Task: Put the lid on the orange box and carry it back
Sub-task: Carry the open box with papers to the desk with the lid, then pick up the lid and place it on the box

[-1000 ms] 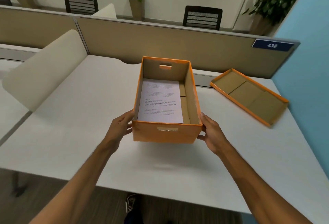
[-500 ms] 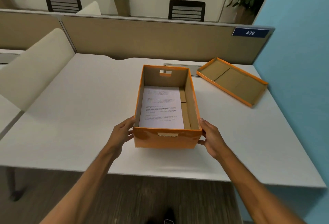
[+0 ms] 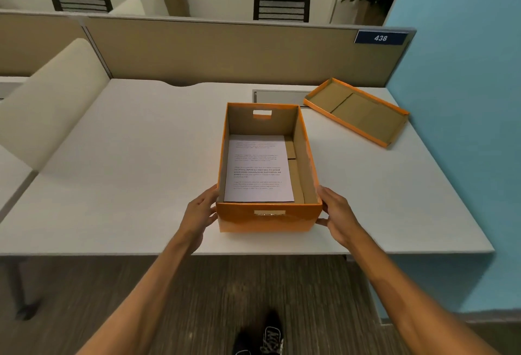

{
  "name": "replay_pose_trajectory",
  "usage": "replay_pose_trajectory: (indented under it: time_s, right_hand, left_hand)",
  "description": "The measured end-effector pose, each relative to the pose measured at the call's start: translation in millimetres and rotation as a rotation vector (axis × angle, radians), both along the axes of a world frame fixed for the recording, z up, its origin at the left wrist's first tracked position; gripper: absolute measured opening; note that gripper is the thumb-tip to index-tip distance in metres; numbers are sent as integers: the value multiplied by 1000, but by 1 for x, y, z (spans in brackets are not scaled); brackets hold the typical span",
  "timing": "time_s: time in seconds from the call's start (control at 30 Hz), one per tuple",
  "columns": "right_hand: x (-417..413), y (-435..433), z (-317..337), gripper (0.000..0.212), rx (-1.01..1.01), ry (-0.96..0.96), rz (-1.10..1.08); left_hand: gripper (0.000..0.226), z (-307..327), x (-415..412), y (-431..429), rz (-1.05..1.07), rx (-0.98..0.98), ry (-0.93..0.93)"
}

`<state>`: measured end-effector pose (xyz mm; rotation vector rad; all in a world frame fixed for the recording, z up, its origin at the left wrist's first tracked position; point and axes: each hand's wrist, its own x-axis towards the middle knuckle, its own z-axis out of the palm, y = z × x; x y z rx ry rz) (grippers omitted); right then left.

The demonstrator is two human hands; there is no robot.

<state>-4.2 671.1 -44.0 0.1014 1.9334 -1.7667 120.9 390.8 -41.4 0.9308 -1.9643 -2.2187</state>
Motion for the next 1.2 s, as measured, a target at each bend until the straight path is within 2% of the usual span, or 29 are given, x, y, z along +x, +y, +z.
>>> replay_pose_trajectory:
  time_s: [0.3, 0.6, 0.67, 0.77, 0.9, 1.07, 1.2]
  right_hand:
    - [20, -5, -4, 35, 94, -1, -56]
    - [21, -11, 1, 30, 131, 27, -50]
    - [18, -8, 0, 33, 137, 42, -40]
    - [11, -3, -1, 53, 194, 91, -49]
    - [-2, 5, 4, 47, 286, 200, -101]
    - [-25, 26, 13, 39, 384, 357, -80]
    - [-50, 51, 22, 32, 404, 476, -51]
  left_hand:
    - [59, -2, 12, 0, -44, 13, -14]
    - [57, -3, 14, -6, -85, -101, -50]
    - [57, -3, 12, -6, -65, -202, -65]
    - [62, 6, 5, -3, -46, -476, -87]
    - [64, 31, -13, 12, -66, -698, 45]
    - [52, 55, -45, 57, -145, -818, 188]
    - [48, 63, -81, 98, -211, -826, 238]
